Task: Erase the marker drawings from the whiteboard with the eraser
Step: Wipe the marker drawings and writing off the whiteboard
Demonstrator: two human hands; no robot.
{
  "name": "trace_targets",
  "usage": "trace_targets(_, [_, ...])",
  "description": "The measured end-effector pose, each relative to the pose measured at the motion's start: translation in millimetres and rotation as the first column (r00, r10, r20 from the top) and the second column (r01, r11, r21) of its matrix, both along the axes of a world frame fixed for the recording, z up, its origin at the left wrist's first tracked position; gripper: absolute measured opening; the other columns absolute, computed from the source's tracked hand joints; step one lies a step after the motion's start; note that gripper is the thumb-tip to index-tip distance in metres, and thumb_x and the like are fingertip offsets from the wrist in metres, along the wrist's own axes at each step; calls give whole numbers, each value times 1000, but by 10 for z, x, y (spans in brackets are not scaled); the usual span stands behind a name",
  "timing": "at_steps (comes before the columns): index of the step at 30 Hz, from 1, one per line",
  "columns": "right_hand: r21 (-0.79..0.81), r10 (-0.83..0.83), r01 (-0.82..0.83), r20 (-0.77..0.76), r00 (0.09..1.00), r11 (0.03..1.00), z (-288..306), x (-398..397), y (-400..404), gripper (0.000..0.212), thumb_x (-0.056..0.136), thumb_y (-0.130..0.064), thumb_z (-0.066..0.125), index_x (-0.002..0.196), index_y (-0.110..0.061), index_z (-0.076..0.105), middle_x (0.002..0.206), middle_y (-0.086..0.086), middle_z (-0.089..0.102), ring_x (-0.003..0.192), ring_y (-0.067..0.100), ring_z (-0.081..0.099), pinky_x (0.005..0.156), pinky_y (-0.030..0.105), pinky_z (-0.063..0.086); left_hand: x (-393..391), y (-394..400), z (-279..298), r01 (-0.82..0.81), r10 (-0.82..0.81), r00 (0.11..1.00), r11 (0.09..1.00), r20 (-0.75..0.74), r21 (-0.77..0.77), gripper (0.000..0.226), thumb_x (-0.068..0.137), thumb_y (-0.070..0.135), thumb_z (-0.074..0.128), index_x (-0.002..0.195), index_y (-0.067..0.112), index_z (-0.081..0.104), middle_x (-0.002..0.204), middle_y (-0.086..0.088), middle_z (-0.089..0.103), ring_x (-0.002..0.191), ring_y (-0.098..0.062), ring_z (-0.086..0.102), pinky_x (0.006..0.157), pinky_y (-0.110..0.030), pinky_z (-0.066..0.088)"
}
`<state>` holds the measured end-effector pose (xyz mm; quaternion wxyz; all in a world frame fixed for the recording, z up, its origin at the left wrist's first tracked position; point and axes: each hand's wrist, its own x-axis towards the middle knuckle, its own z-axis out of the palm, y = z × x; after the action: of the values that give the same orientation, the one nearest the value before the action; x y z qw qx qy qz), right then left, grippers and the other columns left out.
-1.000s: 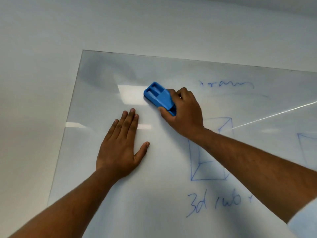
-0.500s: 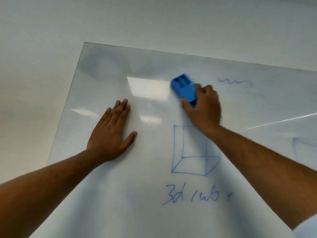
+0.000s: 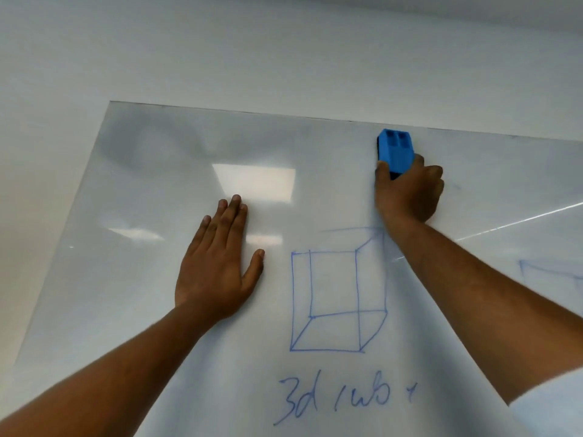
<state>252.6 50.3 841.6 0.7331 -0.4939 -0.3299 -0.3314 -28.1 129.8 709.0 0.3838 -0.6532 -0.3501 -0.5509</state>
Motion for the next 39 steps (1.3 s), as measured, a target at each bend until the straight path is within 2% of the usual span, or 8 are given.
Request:
trace_targets(8, [-51,-76,178,762,643,983,-264,-831,147,63,91,-60,60,140,-22,53,118,3,54,104,22,54,73,34,51,-9,27,35,-41,40,999,999,-17,-21,87,103,62,23,175,16,6,181,3,-3,167,-12,-5,136,-32,1])
trace_targets(17, [-67,-19,13,-91,996,998,182,440,-124,61,96,-55,58,137,-9,52,132,18,49,123,39,51,89,46,49,-31,34,22,0,0,1000,1000,-16,9,85,103,59,23,174,12,12,181,0,5,168,-15,1,137,-34,6])
trace_targets(20, [-42,-70,78,165,984,996,-120,101,-42,56,94,-52,61,134,-13,53,126,14,51,117,33,51,81,40,46,-36,40,29,-3,4,1000,1000,-23,14,85,103,58,25,173,11,16,181,-3,10,168,-17,6,137,-36,9])
trace_targets(24, [-125,-34,170,701,712,977,-542,-67,-26,62,90,-58,64,141,-24,53,116,-2,51,101,19,51,70,30,45,-35,20,27,-1,1,1000,1000,-24,-18,87,102,58,24,173,9,15,181,-3,8,168,-19,5,137,-41,11])
trace_targets(27, [-134,-57,177,619,783,975,-385,332,-175,63,90,-60,65,140,-22,55,116,2,54,102,24,55,71,33,47,2,-26,1,10,-11,1000,997,-16,-77,89,101,61,18,174,10,9,181,-1,0,168,-17,-3,137,-37,5])
trace_targets(30, [-94,-33,49,160,987,994,-275,1061,-353,57,91,-56,66,131,-15,60,122,17,56,109,40,61,85,47,56,-9,-60,-123,28,-31,999,993,-21,-112,89,101,63,16,173,13,4,181,2,-4,167,-13,-8,137,-34,2])
trace_targets(34, [-52,118,-138,-280,953,989,-299,1500,-422,61,93,-57,62,132,-11,55,131,17,51,118,43,56,98,54,54,-131,-33,-399,10,-14,998,998,-59,-67,84,104,59,26,173,12,13,182,0,6,169,-18,5,136,-26,-2])
trace_targets(39, [-63,-79,102,307,949,993,-463,876,-244,59,92,-56,64,138,-19,55,119,6,54,103,26,53,77,37,48,-104,-30,-444,-28,28,998,1000,-50,-8,81,104,51,33,171,6,23,180,-6,19,168,-19,11,135,-24,-1])
